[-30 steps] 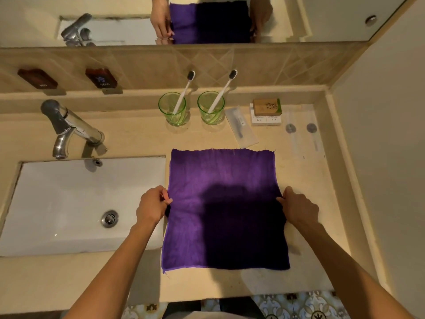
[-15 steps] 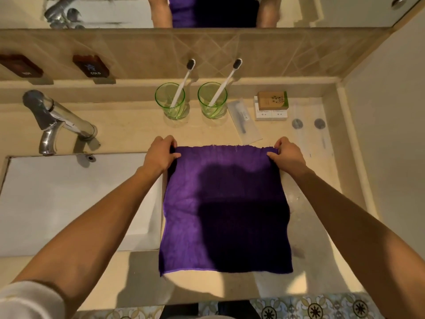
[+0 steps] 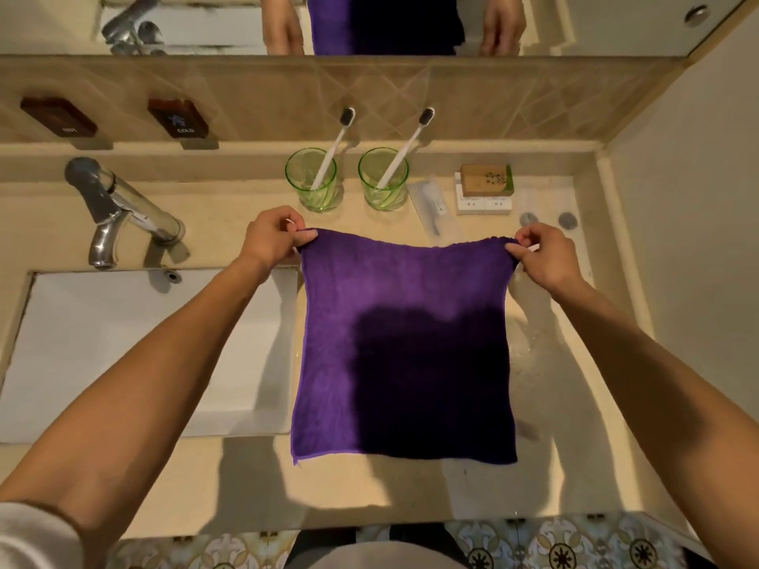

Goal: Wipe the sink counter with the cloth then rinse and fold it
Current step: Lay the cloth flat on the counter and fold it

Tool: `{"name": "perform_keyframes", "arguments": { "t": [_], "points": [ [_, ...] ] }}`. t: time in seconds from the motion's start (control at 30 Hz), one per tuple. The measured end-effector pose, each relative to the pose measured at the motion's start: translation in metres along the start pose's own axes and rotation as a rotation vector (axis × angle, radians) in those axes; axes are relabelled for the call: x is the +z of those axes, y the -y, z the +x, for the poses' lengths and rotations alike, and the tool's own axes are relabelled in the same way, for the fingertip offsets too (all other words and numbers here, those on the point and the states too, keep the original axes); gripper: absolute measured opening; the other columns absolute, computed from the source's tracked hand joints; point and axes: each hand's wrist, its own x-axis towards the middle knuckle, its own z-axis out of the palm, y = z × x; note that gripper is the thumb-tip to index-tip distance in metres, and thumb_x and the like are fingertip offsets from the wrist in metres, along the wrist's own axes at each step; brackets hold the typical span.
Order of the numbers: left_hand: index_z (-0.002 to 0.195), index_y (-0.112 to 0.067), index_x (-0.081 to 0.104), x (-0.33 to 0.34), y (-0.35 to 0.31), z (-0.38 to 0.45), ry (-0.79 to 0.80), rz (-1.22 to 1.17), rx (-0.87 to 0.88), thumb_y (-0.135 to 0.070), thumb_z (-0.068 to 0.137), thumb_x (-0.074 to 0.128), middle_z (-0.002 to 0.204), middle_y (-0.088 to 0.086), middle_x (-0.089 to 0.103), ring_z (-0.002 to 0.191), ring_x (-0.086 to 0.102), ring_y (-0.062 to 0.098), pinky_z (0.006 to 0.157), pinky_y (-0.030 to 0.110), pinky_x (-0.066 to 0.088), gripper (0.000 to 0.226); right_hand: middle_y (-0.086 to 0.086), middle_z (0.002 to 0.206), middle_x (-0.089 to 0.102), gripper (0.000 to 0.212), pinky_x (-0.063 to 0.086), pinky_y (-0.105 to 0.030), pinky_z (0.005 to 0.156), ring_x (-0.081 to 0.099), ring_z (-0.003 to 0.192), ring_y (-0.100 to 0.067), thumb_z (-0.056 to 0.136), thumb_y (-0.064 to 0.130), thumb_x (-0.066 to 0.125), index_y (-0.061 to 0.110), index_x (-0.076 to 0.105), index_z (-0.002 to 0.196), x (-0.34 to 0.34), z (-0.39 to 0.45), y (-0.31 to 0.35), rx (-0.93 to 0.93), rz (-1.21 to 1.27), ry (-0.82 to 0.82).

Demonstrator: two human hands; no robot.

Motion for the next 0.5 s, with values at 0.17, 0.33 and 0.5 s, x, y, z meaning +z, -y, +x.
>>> {"name": "perform_keyframes", "arguments": {
  "t": [0.17, 0.33, 0.5],
  "points": [
    [0.093, -0.008, 0.067, -0.01, -0.013, -0.03, -0.028, -0.018, 0.103, 0.0, 0.084, 0.077, 0.069, 0.004, 0.055, 0.038, 0.053, 0.004, 0.044, 0.016, 0.044, 0.016, -0.001, 0.081, 0.059, 0.007, 0.059, -0.034, 0.069, 0.063, 0.061, -0.019, 0.094, 0.006, 0.067, 0.006, 0.062, 0.099, -0.018, -0.021, 0.01, 0.046, 0.237, 0.04],
    [0.081, -0.013, 0.075, -0.027, 0.016, -0.086, 0.014, 0.03, 0.187, -0.002, 0.085, 0.075, 0.068, 0.018, 0.067, 0.053, 0.06, 0.008, 0.061, 0.018, 0.052, 0.011, -0.009, 0.076, 0.071, 0.006, 0.057, -0.029, 0.077, 0.07, 0.067, -0.018, 0.089, 0.009, 0.074, 0.008, 0.069, 0.092, -0.028, -0.067, -0.012, 0.061, 0.319, 0.077],
    [0.074, -0.024, 0.077, -0.03, 0.048, -0.142, 0.033, -0.007, 0.14, -0.002, 0.078, 0.081, 0.073, -0.006, 0.076, 0.068, 0.069, 0.007, 0.072, 0.015, 0.055, 0.023, -0.001, 0.083, 0.073, 0.013, 0.049, -0.022, 0.077, 0.065, 0.069, 0.002, 0.078, 0.005, 0.084, 0.013, 0.075, 0.083, -0.032, -0.123, -0.038, 0.068, 0.279, 0.14]
  ]
}}
